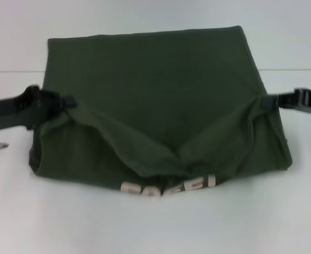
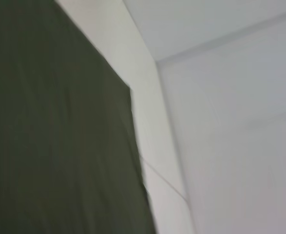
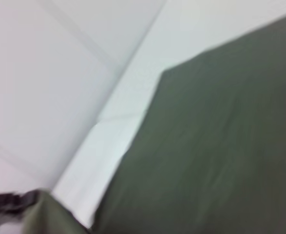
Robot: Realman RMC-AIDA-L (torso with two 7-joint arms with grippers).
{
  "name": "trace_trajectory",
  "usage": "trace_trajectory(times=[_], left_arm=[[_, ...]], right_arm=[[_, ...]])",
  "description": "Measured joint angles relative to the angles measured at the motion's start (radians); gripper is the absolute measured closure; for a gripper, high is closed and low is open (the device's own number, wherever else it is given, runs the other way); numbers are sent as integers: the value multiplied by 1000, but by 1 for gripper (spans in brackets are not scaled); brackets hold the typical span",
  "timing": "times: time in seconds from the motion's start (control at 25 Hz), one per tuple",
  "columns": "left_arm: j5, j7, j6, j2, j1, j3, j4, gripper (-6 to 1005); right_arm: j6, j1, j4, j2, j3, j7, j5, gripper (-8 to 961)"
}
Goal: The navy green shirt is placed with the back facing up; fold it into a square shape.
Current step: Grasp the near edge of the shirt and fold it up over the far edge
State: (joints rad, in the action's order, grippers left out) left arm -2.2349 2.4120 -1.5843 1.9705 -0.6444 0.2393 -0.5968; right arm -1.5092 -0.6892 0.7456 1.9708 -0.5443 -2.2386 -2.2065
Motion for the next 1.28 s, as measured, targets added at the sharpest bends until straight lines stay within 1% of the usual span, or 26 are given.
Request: trace_trajectory(times=[0.12, 0.2, 0.24, 0.32, 0.4, 0.52, 0.76, 0.88, 1.04, 1.08, 1.2, 1.28], left_arm=[[-3, 0, 165, 4, -37, 25, 25, 940], [-2, -2, 284, 15, -53, 62, 32, 940], [-3, -2, 360, 24, -59, 99, 33, 939], [-6, 0, 450, 34, -63, 163, 34, 939], [-8, 7, 546, 38, -63, 251, 40, 938], [-6, 1, 584, 43, -59, 286, 29, 937], [2, -3, 596, 59, -53, 284, -50, 935], [3, 3, 622, 62, -64, 287, -62, 934], [-5, 4, 664, 67, -75, 296, -60, 932], [-6, 4, 677, 69, -76, 301, -59, 932], [-3, 2, 716, 86, -75, 309, -68, 931], [-2, 0, 726, 93, -74, 310, -78, 930]], right_arm=[[198, -39, -44, 5, -56, 12, -7, 878], [351, -59, -77, 14, -99, 18, -7, 877], [414, -67, -90, 19, -119, 20, -8, 876], [541, -81, -120, 34, -170, 23, -10, 875], [619, -90, -134, 45, -209, 23, -13, 874], [696, -95, -135, 61, -250, 23, -14, 872], [755, -121, -126, 65, -255, 14, -7, 869], [787, -146, -126, 66, -256, 12, -7, 867], [886, -176, -148, 76, -273, 12, -13, 864], [913, -182, -160, 77, -281, 12, -13, 864], [977, -204, -200, 79, -313, 17, -13, 862], [1006, -212, -211, 85, -337, 20, -13, 861]])
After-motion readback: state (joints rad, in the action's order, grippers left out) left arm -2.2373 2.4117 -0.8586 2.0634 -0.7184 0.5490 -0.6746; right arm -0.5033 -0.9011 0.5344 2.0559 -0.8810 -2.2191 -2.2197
